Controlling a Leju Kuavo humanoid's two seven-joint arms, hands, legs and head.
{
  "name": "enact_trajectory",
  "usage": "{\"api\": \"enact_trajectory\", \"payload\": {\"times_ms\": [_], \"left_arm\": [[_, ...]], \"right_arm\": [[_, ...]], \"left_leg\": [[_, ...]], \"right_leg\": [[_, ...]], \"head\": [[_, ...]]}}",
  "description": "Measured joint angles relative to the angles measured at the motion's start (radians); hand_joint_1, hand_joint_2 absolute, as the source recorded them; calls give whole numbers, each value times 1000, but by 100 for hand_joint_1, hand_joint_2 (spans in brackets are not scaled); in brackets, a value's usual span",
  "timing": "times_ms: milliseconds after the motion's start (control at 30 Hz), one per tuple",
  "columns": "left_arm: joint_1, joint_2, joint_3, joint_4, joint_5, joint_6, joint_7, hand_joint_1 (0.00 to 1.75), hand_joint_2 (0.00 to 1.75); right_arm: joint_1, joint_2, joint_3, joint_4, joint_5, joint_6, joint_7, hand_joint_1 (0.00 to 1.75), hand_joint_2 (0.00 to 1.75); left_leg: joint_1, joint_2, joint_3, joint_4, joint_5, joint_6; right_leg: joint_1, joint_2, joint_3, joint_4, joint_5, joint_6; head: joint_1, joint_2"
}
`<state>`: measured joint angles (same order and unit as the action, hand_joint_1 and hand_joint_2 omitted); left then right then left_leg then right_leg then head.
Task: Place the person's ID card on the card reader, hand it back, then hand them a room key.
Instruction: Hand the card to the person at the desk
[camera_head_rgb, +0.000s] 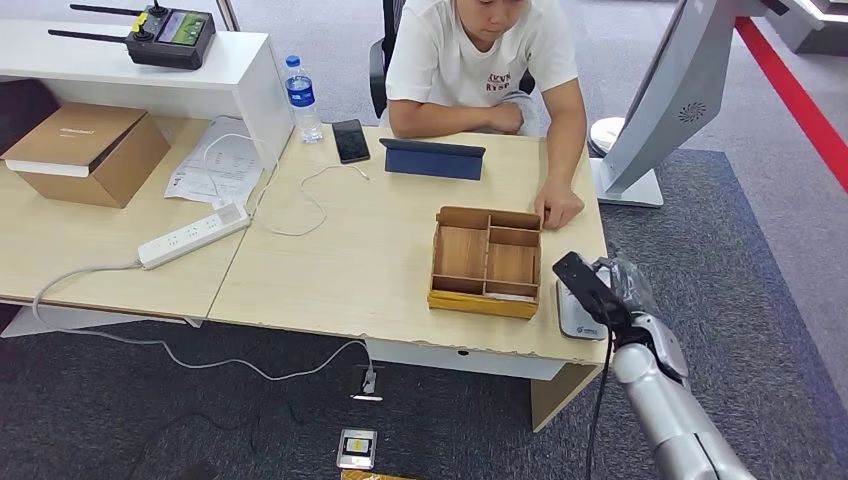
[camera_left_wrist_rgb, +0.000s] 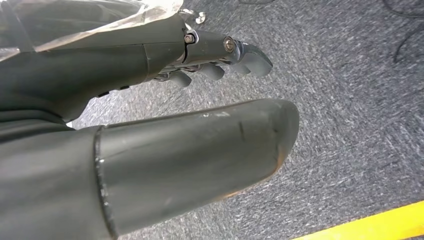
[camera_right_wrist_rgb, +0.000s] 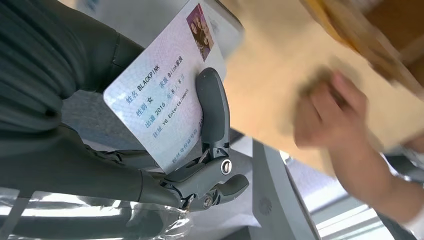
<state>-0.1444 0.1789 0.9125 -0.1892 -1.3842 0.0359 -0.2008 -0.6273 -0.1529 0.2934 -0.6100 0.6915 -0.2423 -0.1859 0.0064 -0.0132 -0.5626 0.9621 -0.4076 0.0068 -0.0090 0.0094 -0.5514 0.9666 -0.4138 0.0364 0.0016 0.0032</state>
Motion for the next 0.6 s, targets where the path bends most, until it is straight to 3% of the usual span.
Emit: {"api": "enact_trajectory", "payload": {"times_ms": [267, 600], "left_arm": [[0, 1, -2, 0, -28, 0, -26, 0, 0], [-32, 0, -28, -1, -67, -33, -18, 0, 0]], "right_arm": [[-144, -28, -43, -116, -19, 16, 14, 175, 175], [-306, -14, -39, -136, 114, 67, -23, 175, 175]], "left_leg": [[0, 0, 0, 0, 0, 0], [0, 0, 0, 0, 0, 0]], "right_leg": [[0, 0, 0, 0, 0, 0], [0, 0, 0, 0, 0, 0]], "head": [[0, 0], [0, 0]]}}
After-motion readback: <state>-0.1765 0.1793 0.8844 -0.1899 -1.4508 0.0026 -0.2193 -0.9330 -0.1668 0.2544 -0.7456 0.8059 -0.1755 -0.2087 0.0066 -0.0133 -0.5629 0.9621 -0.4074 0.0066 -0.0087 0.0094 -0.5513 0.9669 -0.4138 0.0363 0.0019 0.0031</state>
